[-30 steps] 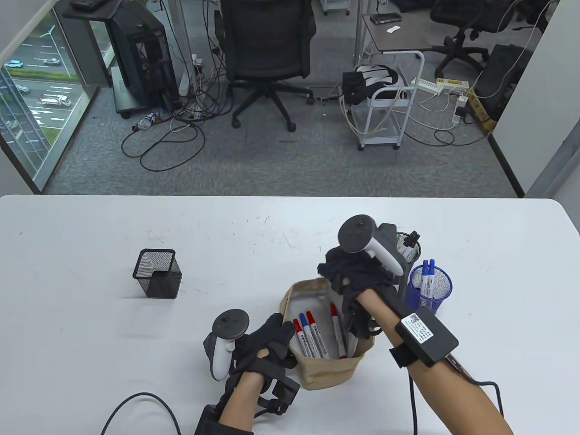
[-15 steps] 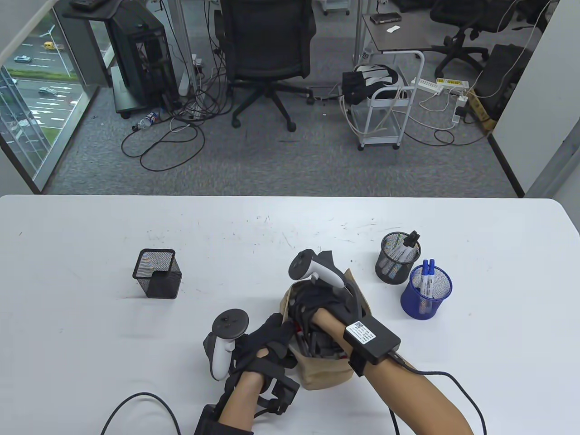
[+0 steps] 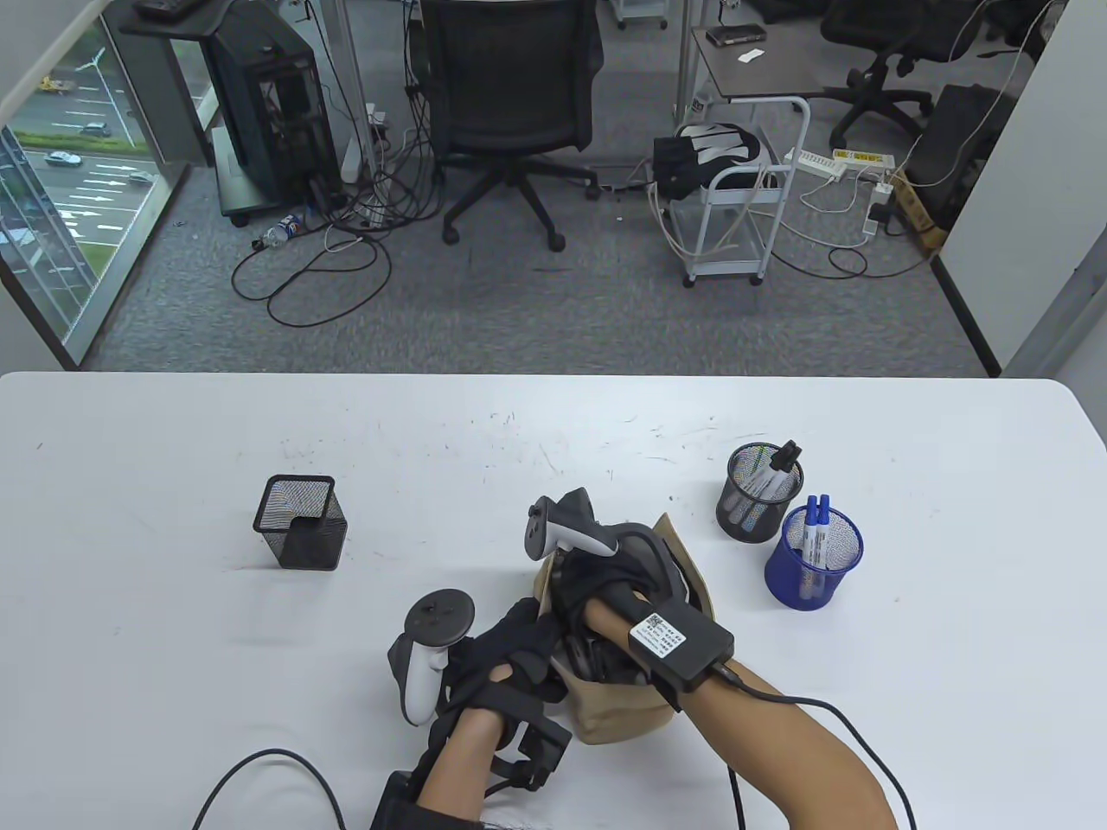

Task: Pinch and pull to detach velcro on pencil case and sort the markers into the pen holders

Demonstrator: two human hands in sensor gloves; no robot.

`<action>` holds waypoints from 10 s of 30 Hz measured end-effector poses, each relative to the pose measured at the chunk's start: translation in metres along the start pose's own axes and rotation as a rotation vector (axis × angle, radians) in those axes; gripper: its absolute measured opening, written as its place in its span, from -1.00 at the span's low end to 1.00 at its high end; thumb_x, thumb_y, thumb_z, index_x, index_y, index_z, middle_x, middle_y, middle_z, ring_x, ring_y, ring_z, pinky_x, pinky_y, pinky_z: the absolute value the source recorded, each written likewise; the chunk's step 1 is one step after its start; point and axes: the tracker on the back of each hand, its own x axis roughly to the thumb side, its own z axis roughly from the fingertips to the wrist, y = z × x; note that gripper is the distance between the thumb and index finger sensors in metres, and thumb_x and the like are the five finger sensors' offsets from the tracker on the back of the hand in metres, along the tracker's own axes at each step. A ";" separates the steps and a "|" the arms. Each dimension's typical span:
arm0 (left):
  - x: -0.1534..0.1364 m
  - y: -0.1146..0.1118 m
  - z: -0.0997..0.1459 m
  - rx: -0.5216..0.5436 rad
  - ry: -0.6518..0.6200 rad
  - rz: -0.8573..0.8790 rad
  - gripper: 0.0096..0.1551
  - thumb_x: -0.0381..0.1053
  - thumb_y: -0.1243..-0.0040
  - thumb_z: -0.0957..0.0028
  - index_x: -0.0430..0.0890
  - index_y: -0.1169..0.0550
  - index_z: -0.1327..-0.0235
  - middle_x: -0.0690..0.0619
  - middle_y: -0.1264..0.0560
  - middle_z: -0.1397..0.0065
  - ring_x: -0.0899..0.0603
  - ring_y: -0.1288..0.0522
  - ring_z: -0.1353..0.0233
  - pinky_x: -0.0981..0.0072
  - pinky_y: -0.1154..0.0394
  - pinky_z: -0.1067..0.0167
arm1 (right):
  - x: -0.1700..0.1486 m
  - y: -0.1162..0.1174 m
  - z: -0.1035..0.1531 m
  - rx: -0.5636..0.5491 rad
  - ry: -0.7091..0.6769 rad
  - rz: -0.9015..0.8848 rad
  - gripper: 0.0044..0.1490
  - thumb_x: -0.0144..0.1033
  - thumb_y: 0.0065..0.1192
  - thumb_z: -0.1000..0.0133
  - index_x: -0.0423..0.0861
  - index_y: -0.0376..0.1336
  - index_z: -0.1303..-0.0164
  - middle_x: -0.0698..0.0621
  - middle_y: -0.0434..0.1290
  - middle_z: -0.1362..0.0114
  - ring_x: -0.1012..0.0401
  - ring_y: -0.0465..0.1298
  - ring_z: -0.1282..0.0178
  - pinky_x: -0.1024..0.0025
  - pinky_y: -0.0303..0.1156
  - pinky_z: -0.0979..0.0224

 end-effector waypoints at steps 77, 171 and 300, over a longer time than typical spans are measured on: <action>-0.001 0.009 -0.004 -0.015 -0.015 0.002 -0.06 0.19 -0.11 -0.22 -0.32 -0.17 -0.70 -0.45 -0.35 -0.60 -0.45 -0.57 -0.36 0.08 -0.74 0.02 | -0.170 0.036 0.079 -0.294 -0.108 -0.626 -0.35 -0.20 0.47 -0.08 -0.32 0.41 -0.26 -0.16 0.73 -0.02 0.17 0.75 0.42 0.37 0.64 0.32; 0.215 0.046 0.000 0.367 0.033 -0.813 -0.45 0.08 -0.57 0.08 -0.07 -0.76 -0.17 -0.08 -0.81 -0.15 -0.15 -0.86 -0.01 0.25 -0.85 0.19 | -0.155 0.040 0.080 -0.337 -0.083 -0.572 -0.37 -0.23 0.46 -0.09 -0.36 0.41 -0.24 -0.17 0.73 0.01 0.20 0.74 0.46 0.40 0.65 0.37; 0.193 0.007 -0.052 0.243 0.123 -0.764 -0.32 0.15 -0.62 0.14 0.04 -0.67 -0.29 0.00 -0.79 -0.12 -0.14 -0.83 0.02 0.22 -0.81 0.12 | -0.151 0.042 0.080 -0.351 -0.068 -0.549 -0.37 -0.23 0.45 -0.10 -0.37 0.41 -0.24 -0.17 0.73 0.02 0.21 0.74 0.46 0.41 0.65 0.37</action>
